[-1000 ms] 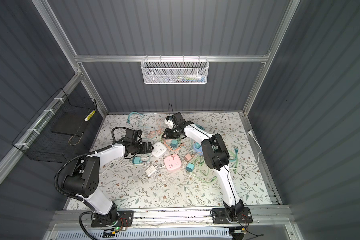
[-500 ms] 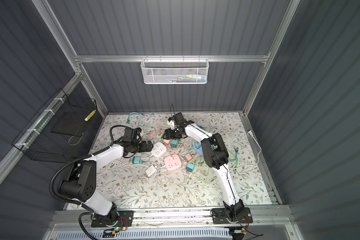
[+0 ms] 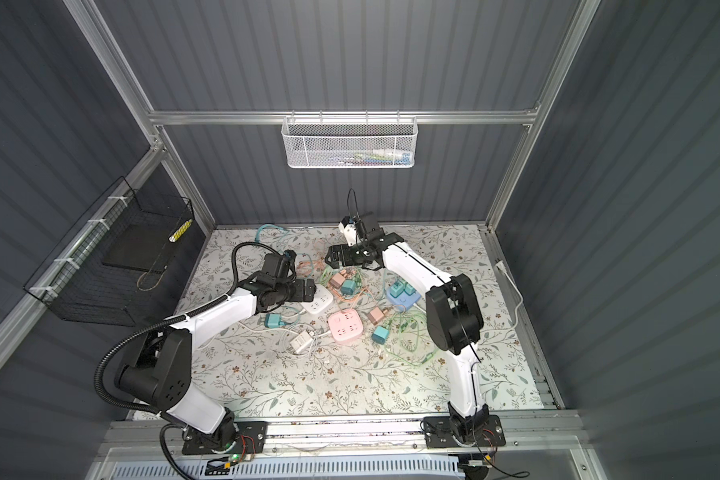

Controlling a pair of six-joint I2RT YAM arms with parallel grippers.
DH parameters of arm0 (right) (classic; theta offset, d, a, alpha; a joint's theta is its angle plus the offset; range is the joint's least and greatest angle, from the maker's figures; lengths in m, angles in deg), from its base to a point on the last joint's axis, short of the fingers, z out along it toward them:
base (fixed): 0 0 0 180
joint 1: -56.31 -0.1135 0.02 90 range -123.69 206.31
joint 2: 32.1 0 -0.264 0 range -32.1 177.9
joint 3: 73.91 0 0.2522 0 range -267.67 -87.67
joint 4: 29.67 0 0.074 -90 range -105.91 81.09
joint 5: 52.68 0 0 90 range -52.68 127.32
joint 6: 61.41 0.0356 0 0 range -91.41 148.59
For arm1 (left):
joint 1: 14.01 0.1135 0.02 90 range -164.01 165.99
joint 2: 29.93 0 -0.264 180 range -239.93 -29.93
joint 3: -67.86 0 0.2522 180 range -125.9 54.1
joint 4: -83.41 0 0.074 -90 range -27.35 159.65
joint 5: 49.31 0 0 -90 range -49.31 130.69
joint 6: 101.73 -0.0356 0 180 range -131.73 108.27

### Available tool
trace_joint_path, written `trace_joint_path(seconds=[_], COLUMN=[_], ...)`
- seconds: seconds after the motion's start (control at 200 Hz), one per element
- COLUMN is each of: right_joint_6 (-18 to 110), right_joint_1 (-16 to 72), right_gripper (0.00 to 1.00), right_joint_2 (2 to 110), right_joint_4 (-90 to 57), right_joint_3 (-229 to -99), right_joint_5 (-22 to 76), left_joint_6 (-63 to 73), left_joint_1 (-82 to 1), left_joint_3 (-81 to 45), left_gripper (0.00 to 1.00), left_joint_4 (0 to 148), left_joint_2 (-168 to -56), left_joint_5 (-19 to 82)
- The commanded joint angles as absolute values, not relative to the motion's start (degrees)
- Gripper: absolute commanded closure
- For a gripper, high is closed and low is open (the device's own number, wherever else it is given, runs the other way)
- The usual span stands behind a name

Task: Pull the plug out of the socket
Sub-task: 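Carry the pink charger aside, lower it onto the table and open the right gripper, then lift the right gripper away from the pink charger, then move both grippers over the light-blue strip holding green and teal chargers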

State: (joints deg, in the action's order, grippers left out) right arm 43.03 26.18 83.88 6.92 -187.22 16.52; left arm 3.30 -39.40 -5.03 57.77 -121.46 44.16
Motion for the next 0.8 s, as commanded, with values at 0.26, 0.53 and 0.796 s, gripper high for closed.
trace_joint_path(seconds=[0.26, 0.53, 0.796], right_joint_6=[38.3, 37.8, 40.9], right_joint_1=[26.3, 29.2, 35.7], right_gripper=[0.01, 0.01, 0.01], right_joint_2=[64.3, 52.3, 39.1], right_joint_4=[-6.3, -11.7, -16.6], right_joint_3=[-164.6, -150.0, -135.4], right_joint_5=[34.6, 41.7, 44.7], left_joint_6=[1.2, -3.1, -5.7], left_joint_1=[-44.6, -53.8, -61.0], left_joint_3=[-9.1, -17.1, -25.6], left_gripper=[0.00, 0.00, 0.00], left_joint_4=[60.5, 61.4, 63.4], left_joint_2=[-119.6, -126.6, -136.1], left_joint_5=[46.5, 49.9, 50.4])
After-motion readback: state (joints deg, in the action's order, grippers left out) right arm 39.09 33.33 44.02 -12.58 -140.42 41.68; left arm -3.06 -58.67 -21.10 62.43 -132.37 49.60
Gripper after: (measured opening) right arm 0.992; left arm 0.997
